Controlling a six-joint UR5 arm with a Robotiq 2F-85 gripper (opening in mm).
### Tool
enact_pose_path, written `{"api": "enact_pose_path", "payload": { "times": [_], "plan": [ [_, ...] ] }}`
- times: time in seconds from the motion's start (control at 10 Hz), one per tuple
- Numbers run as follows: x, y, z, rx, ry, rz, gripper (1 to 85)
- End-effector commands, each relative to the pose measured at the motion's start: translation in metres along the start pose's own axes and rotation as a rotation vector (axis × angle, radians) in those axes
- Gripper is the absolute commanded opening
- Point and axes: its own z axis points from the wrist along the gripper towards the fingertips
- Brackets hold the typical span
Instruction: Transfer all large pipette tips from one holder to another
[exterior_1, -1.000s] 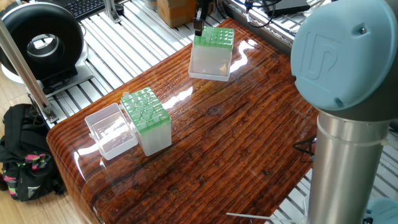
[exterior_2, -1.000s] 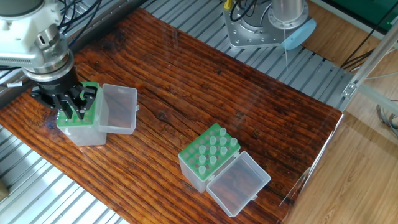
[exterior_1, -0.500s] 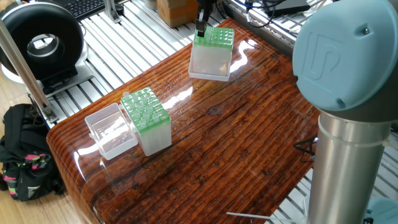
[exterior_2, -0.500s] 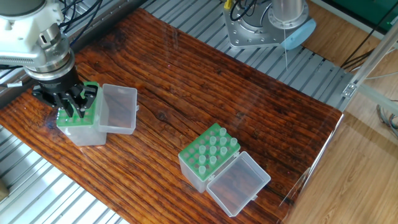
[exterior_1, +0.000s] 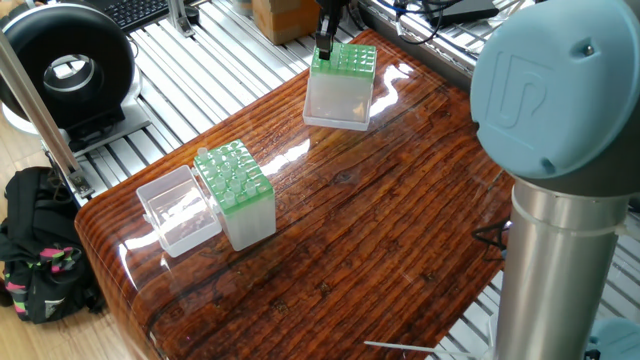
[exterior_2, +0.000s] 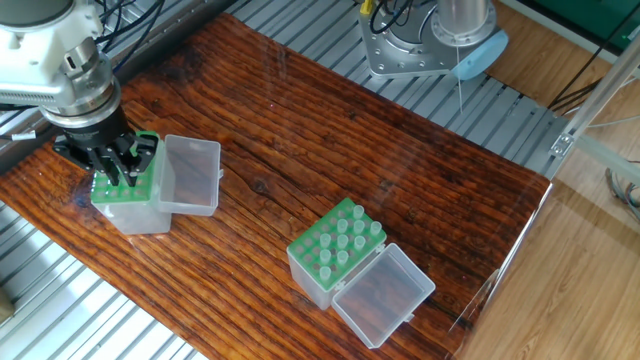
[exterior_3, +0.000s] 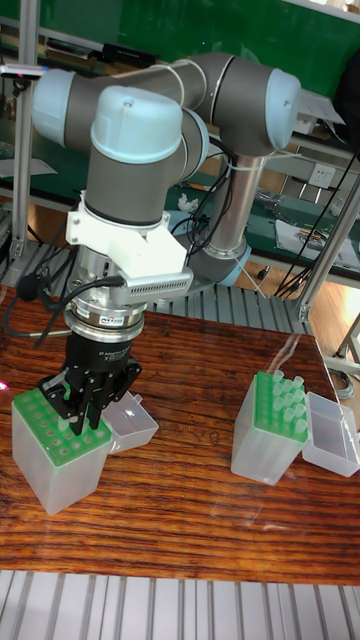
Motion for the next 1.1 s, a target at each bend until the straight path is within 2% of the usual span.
{"api": "enact_pose_path", "payload": {
  "times": [0.0, 0.4, 0.8, 1.0],
  "plan": [
    [-0.0008, 0.0005, 0.0000, -0.005, -0.005, 0.008, 25.7],
    [-0.0003, 0.0011, 0.0007, -0.005, -0.002, 0.023, 20.3],
    [0.0004, 0.0045, -0.0035, -0.016, 0.011, 0.051, 5.0],
    [0.0001, 0.0038, -0.0055, -0.012, 0.016, 0.056, 1.0]
  ]
}}
